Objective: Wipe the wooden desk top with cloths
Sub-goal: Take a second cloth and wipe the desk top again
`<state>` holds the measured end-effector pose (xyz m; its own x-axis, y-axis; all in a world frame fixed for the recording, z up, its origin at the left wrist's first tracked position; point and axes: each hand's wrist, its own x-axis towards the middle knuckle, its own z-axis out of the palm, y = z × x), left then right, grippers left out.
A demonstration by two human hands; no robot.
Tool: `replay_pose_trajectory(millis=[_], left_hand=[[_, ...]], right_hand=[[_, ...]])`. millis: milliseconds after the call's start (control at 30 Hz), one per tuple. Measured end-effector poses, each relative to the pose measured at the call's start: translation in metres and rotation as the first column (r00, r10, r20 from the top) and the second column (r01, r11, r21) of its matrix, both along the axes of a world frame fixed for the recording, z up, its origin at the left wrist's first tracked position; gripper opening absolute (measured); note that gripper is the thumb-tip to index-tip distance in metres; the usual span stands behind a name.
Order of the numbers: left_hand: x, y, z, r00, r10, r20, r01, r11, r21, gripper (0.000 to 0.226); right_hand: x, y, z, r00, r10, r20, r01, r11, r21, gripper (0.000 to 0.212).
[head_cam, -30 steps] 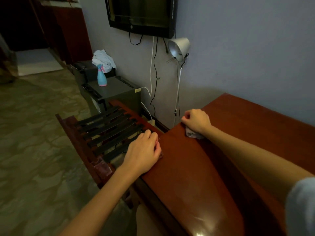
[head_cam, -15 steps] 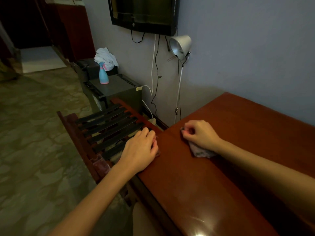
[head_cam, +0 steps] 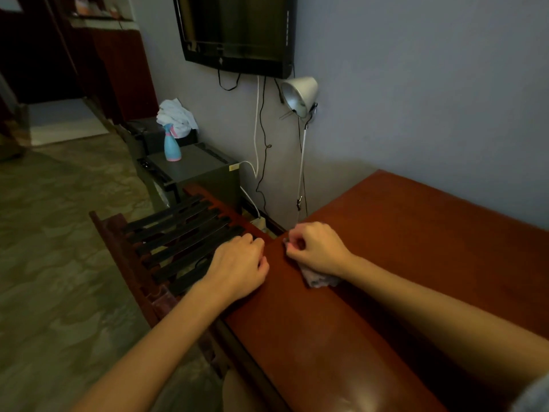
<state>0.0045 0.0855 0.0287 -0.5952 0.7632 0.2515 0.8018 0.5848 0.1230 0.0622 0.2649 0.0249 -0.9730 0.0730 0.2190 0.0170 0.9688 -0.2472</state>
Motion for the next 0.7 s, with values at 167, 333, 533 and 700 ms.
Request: replay_pose_trajectory(millis=[167, 333, 533, 700], left_hand=[[0.0, 0.041, 0.0, 0.997, -0.077, 0.028, 0.076, 0.997, 0.03, 0.014], [0.001, 0.05, -0.015, 0.998, -0.057, -0.002, 0.056, 0.988, 0.14, 0.014], [0.0, 0.05, -0.017, 0.999, -0.049, -0.015, 0.051, 0.987, 0.154, 0.014], [-0.002, 0.05, -0.015, 0.999, -0.049, 0.024, 0.045, 0.989, 0.138, 0.016]], right_hand=[[0.015, 0.038, 0.001, 0.994, -0.106, -0.009, 0.106, 0.993, -0.054, 0.036], [-0.029, 0.088, 0.007, 0.939, -0.344, -0.002, 0.343, 0.938, -0.042, 0.031], [-0.069, 0.067, 0.005, 0.944, -0.331, 0.014, 0.33, 0.942, 0.055, 0.023], [-0.021, 0.038, 0.003, 0.993, -0.119, -0.015, 0.119, 0.992, 0.029, 0.031]])
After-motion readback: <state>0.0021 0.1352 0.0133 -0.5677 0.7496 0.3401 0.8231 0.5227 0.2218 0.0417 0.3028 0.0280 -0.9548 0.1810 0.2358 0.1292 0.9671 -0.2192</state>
